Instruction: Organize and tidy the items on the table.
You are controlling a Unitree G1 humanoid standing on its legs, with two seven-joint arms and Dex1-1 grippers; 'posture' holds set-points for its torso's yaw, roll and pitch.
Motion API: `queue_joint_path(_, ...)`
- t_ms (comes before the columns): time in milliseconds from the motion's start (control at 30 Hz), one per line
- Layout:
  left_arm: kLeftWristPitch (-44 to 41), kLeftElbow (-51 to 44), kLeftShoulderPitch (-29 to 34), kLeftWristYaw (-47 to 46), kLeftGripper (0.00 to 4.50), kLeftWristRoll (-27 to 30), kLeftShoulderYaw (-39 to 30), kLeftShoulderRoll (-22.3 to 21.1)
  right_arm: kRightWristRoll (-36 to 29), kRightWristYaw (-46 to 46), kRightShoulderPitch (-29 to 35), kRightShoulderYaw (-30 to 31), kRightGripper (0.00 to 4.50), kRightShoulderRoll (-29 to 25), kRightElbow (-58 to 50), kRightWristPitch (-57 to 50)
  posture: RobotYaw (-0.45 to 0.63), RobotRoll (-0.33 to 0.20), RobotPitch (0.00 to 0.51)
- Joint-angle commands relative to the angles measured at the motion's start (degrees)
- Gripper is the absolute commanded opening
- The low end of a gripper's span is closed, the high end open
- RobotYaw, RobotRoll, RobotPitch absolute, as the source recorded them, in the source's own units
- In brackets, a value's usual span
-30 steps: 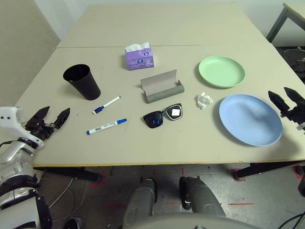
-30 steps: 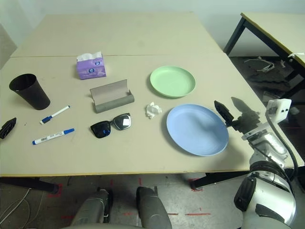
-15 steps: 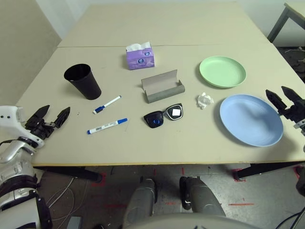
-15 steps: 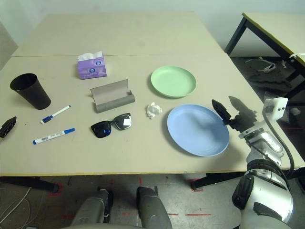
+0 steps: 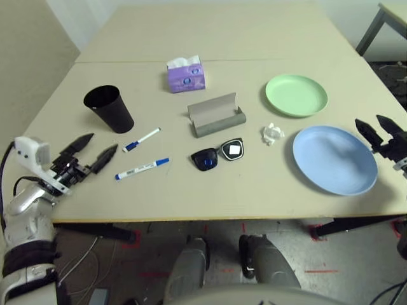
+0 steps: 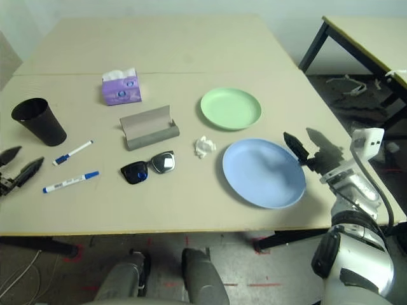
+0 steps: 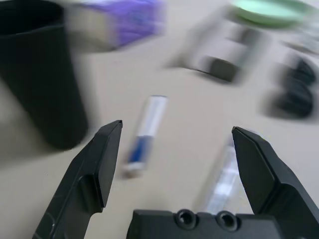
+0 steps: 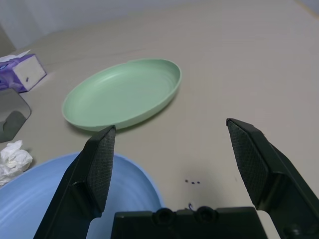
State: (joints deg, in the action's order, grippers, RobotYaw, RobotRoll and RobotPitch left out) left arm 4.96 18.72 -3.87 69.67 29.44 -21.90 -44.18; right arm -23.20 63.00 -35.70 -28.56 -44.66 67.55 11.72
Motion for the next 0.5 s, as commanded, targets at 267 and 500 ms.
queue_joint_path(267,-3.41,-12.48,0.05,4.62,4.47,-0.72,6.36,-2.57,7.93,-11.06,3.03,7.57,4.50,-8.29,-10.61,-15.06,-0.14,0.000,0.170)
queue_joint_path(500,-0.76,-8.00,-2.66,4.54,4.47,-2.70,8.26,-0.55,9.12,-2.83,10.96,14.69,4.50,-13.83,-30.60,-31.07,-0.18,0.000,0.175)
